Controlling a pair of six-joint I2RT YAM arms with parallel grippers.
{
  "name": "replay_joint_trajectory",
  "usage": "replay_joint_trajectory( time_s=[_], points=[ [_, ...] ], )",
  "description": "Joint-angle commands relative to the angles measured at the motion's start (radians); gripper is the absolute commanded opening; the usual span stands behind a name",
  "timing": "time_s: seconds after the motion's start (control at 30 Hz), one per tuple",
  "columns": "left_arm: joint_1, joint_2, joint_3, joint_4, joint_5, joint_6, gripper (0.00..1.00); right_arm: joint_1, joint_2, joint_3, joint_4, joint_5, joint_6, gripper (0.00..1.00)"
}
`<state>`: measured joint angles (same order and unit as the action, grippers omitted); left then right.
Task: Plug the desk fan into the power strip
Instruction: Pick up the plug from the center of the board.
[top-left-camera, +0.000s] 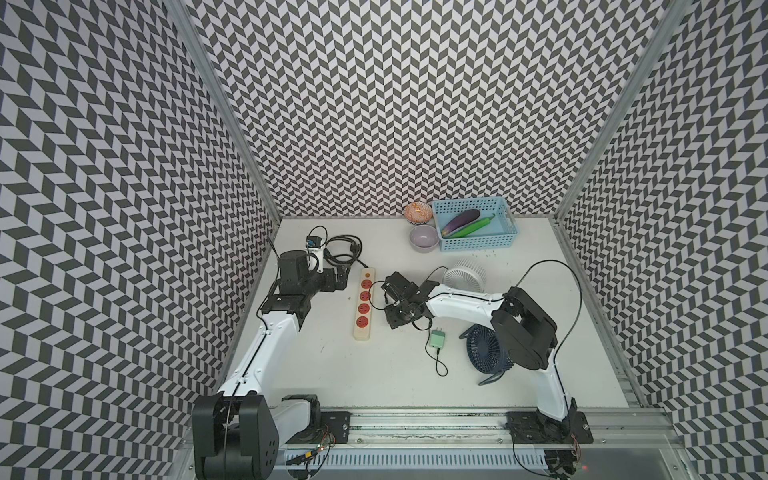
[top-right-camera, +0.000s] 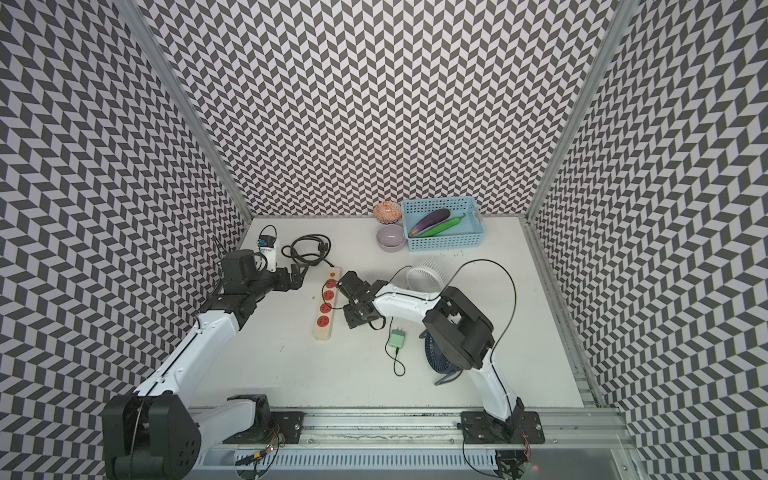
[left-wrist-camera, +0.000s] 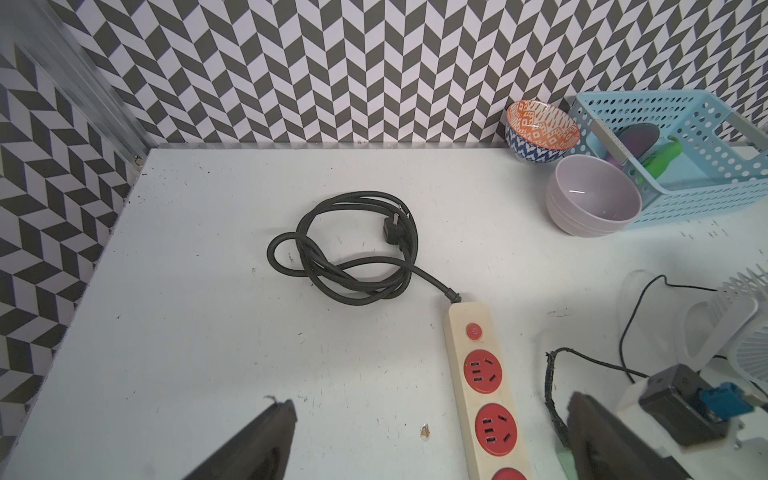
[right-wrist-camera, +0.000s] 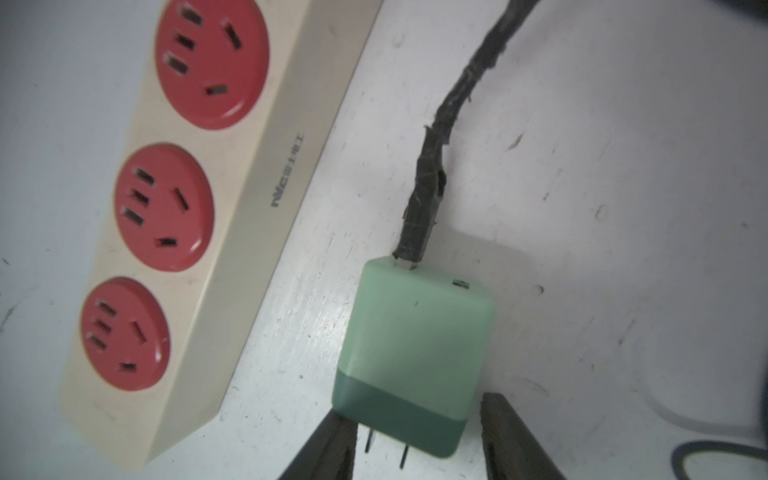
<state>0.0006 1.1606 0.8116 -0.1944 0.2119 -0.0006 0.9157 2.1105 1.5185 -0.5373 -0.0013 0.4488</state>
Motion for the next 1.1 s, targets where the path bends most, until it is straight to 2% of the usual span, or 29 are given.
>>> replay_joint_trajectory(
  time_s=[0.0, 0.17, 0.43, 0.77, 1.07],
  points=[
    [-0.004, -0.023, -0.012, 0.025, 0.011, 0.001, 1.0, -0.006, -0.009, -0.014, 0.027, 0.035, -0.005, 0.51],
    [-0.002, -0.023, -0.012, 0.026, 0.011, 0.001, 1.0, -0.012, -0.009, -0.014, 0.028, 0.053, -0.006, 0.59],
    [-0.002, -0.023, -0.013, 0.028, 0.012, 0.001, 1.0, 0.018, 0.0, 0.046, 0.023, 0.005, -0.009, 0.7],
    [-0.002, -0.025, -0.016, 0.029, 0.012, 0.001, 1.0, -0.001, 0.042, 0.068, -0.009, 0.071, 0.01, 0.69],
    [-0.002, -0.027, -0.018, 0.03, 0.014, 0.001, 1.0, -0.022, -0.004, 0.006, 0.007, 0.091, 0.02, 0.65]
  ],
)
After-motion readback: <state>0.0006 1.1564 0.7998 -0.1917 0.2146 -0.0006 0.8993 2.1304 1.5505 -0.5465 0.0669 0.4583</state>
